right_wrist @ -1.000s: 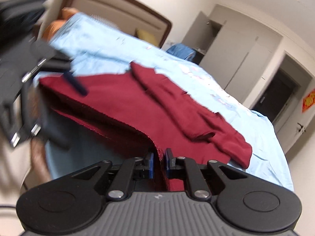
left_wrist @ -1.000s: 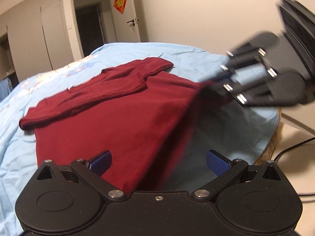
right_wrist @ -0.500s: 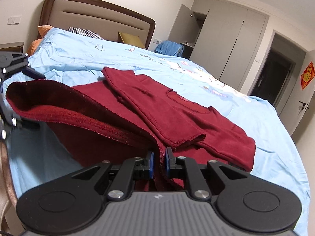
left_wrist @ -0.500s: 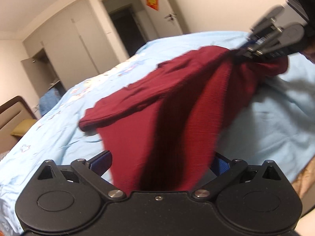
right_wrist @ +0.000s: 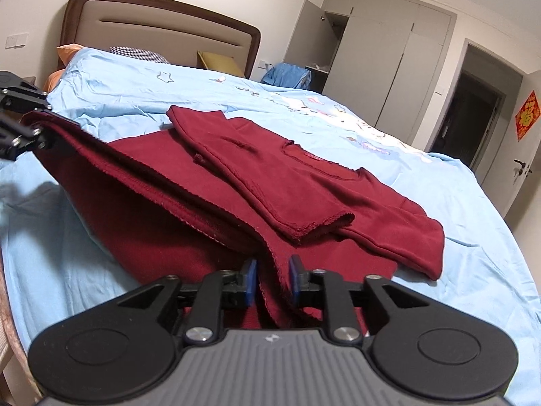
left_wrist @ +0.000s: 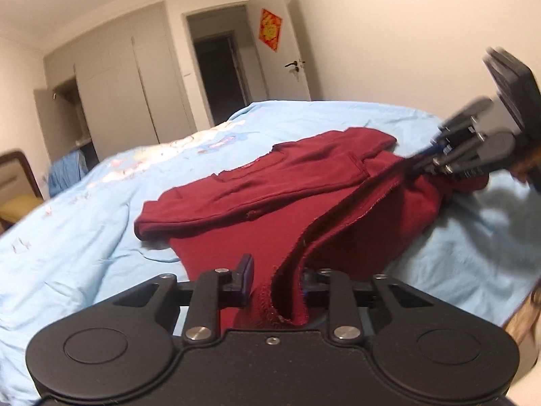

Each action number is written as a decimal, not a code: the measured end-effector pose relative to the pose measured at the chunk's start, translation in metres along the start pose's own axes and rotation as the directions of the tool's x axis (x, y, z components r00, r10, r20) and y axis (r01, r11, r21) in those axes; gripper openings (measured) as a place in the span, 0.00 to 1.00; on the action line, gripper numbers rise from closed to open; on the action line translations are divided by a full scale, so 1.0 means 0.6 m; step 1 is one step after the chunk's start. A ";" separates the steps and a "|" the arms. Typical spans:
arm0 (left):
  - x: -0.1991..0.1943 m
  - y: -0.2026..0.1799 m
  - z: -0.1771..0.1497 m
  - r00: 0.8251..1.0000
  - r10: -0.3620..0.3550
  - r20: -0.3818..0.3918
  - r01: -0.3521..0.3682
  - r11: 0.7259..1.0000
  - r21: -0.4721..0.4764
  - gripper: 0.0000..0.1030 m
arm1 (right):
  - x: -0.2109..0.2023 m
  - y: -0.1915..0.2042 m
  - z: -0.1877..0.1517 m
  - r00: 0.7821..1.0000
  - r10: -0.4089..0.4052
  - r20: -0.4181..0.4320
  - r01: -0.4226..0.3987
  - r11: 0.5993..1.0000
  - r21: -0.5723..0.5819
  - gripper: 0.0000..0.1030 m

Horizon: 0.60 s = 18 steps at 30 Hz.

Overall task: Fold small clothes
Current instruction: 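Lift the hem with both tools and carry it over the body toward the collar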

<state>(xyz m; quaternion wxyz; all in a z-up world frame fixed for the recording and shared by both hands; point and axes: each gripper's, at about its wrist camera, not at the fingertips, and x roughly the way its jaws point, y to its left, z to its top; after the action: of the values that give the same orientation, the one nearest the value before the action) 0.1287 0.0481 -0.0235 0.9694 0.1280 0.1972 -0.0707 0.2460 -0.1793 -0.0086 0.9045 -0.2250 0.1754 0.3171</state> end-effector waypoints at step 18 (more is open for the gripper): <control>0.082 0.048 0.054 1.000 0.001 -0.024 -0.007 0.973 -0.232 0.11 | -0.121 0.016 -0.076 0.994 -0.096 0.048 0.089 0.988 0.123 0.69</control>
<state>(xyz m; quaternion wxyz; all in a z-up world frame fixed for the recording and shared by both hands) 0.1908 0.0622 -0.0083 0.9754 0.0151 0.2155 -0.0437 0.1783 -0.2324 -0.0163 0.9346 -0.1690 0.1593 0.2695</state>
